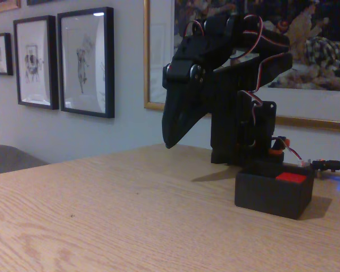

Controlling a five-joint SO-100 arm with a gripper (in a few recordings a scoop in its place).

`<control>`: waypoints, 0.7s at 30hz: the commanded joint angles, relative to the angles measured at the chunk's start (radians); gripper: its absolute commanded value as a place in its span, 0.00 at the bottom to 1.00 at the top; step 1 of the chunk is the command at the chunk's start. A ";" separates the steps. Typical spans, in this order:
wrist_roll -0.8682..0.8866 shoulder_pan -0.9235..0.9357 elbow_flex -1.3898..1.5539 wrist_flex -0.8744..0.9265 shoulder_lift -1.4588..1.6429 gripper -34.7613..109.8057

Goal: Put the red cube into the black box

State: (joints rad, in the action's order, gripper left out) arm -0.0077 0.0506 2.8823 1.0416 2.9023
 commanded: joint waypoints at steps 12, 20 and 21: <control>-0.020 0.009 0.003 0.011 0.026 0.19; -0.020 0.006 0.005 0.012 0.031 0.19; -0.020 0.006 0.005 0.012 0.031 0.19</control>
State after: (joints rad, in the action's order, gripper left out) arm -0.0077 0.0506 2.8823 1.0446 2.9054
